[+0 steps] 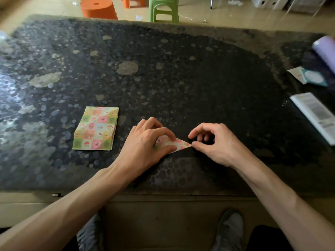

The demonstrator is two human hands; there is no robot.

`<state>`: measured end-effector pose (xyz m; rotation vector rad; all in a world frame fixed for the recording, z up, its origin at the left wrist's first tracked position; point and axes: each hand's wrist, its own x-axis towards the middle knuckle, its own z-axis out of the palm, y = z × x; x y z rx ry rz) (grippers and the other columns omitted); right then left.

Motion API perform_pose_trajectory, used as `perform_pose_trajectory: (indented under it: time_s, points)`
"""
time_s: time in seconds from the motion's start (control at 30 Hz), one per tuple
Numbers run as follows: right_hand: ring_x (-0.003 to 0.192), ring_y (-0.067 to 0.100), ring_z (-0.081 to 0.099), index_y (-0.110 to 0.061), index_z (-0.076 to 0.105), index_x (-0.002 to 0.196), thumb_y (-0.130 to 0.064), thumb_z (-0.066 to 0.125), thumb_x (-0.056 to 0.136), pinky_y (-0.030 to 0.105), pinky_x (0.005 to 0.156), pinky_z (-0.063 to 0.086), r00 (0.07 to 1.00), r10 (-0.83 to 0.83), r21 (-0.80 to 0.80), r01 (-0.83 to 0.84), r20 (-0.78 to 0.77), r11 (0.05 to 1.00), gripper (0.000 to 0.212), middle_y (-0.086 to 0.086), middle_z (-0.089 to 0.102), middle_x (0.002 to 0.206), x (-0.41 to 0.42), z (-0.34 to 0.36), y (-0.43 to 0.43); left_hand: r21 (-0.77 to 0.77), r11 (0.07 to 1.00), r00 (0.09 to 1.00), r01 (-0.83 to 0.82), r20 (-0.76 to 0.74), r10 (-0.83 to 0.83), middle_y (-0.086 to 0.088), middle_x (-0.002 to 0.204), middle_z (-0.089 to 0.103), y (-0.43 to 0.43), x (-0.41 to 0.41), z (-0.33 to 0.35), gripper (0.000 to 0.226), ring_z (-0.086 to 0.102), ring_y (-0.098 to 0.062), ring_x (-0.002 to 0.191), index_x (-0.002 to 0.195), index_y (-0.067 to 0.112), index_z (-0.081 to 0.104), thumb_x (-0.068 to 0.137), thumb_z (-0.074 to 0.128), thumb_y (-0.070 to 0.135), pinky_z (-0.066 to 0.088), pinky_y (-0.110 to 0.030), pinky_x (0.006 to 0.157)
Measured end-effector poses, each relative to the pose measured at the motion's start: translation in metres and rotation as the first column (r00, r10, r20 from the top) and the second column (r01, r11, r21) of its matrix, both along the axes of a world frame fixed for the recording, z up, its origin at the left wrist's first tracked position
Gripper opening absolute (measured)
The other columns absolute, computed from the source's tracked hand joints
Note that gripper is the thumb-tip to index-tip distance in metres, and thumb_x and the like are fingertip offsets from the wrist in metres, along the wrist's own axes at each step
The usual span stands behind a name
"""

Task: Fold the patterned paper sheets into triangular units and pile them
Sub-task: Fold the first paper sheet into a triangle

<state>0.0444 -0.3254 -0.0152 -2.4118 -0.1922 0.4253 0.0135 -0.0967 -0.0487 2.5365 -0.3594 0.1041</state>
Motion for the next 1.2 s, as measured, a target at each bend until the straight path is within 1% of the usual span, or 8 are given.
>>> perform_pose_trajectory:
  time_s: [0.17, 0.43, 0.53, 0.63, 0.73, 0.93, 1.07, 1.2]
  points:
    - [0.086, 0.007, 0.061, -0.038, 0.071, 0.092, -0.017, 0.078, 0.089, 0.018, 0.070, 0.044, 1.000, -0.010, 0.020, 0.011, -0.028, 1.000, 0.022, -0.010, 0.066, 0.086, 0.002, 0.001, -0.001, -0.002, 1.000, 1.000, -0.004, -0.005, 0.004, 0.016, 0.110, 0.049, 0.000, 0.001, 0.000, 0.029, 0.046, -0.007, 0.108, 0.110, 0.045, 0.070, 0.085, 0.066, 0.059, 0.040, -0.031, 0.095]
    - [0.084, 0.007, 0.059, -0.040, 0.068, 0.094, -0.029, 0.082, 0.087, 0.016, 0.066, 0.040, 1.000, -0.026, -0.012, 0.026, 0.011, 1.000, 0.018, -0.011, 0.064, 0.087, 0.000, -0.001, 0.004, -0.005, 1.000, 1.000, -0.004, 0.004, 0.004, 0.016, 0.109, 0.049, -0.001, 0.000, 0.000, 0.029, 0.046, -0.006, 0.105, 0.109, 0.044, 0.071, 0.085, 0.068, 0.059, 0.041, -0.031, 0.094]
    - [0.082, 0.008, 0.058, -0.039, 0.068, 0.092, -0.043, 0.081, 0.085, 0.019, 0.065, 0.041, 0.998, -0.070, 0.012, 0.070, 0.009, 0.998, 0.015, -0.011, 0.063, 0.085, -0.001, -0.001, 0.007, -0.014, 1.000, 1.000, 0.000, 0.009, 0.000, 0.015, 0.109, 0.050, -0.001, 0.000, 0.000, 0.028, 0.047, -0.008, 0.105, 0.108, 0.044, 0.071, 0.085, 0.068, 0.059, 0.043, -0.034, 0.094]
    - [0.085, 0.006, 0.051, -0.037, 0.065, 0.095, -0.059, 0.079, 0.079, 0.024, 0.066, 0.040, 0.993, -0.076, -0.038, 0.080, 0.095, 0.996, 0.031, -0.011, 0.057, 0.086, -0.008, -0.006, 0.013, -0.018, 1.000, 1.000, 0.004, 0.008, -0.004, 0.015, 0.109, 0.051, -0.001, 0.000, -0.001, 0.028, 0.047, -0.009, 0.104, 0.107, 0.044, 0.070, 0.085, 0.066, 0.061, 0.044, -0.036, 0.094]
    - [0.088, 0.004, 0.047, -0.037, 0.062, 0.098, -0.068, 0.076, 0.078, 0.023, 0.069, 0.039, 0.986, -0.066, -0.079, 0.078, 0.151, 0.994, 0.040, -0.013, 0.053, 0.087, -0.011, -0.011, 0.018, -0.033, 0.999, 1.000, 0.004, 0.021, -0.003, 0.015, 0.108, 0.052, -0.001, 0.001, -0.001, 0.031, 0.048, -0.008, 0.102, 0.105, 0.043, 0.071, 0.085, 0.063, 0.065, 0.045, -0.036, 0.092]
    - [0.091, 0.007, 0.046, -0.037, 0.060, 0.100, -0.068, 0.075, 0.078, 0.024, 0.069, 0.038, 0.984, -0.046, -0.111, 0.066, 0.171, 0.992, 0.041, -0.014, 0.050, 0.088, -0.013, -0.010, 0.020, -0.031, 0.999, 1.000, 0.013, 0.019, -0.012, 0.015, 0.109, 0.053, -0.001, 0.001, -0.001, 0.037, 0.049, -0.009, 0.103, 0.106, 0.043, 0.071, 0.085, 0.059, 0.070, 0.046, -0.037, 0.091]
    - [0.092, 0.008, 0.045, -0.038, 0.058, 0.103, -0.065, 0.073, 0.081, 0.022, 0.068, 0.035, 0.984, -0.015, -0.143, 0.041, 0.178, 0.989, 0.038, -0.015, 0.048, 0.089, -0.014, -0.008, 0.020, -0.024, 1.000, 1.000, 0.012, 0.017, -0.012, 0.014, 0.110, 0.053, -0.001, 0.000, 0.000, 0.034, 0.048, -0.009, 0.104, 0.107, 0.042, 0.071, 0.085, 0.064, 0.066, 0.045, -0.037, 0.091]
    - [0.092, 0.006, 0.046, -0.038, 0.061, 0.102, -0.057, 0.077, 0.083, 0.025, 0.074, 0.039, 0.990, -0.035, -0.093, 0.048, 0.133, 0.995, 0.032, -0.013, 0.051, 0.091, -0.012, -0.009, 0.017, -0.004, 1.000, 1.000, 0.008, 0.011, -0.008, 0.015, 0.110, 0.052, 0.000, 0.001, 0.000, 0.028, 0.047, -0.009, 0.104, 0.107, 0.043, 0.071, 0.085, 0.069, 0.061, 0.045, -0.037, 0.093]
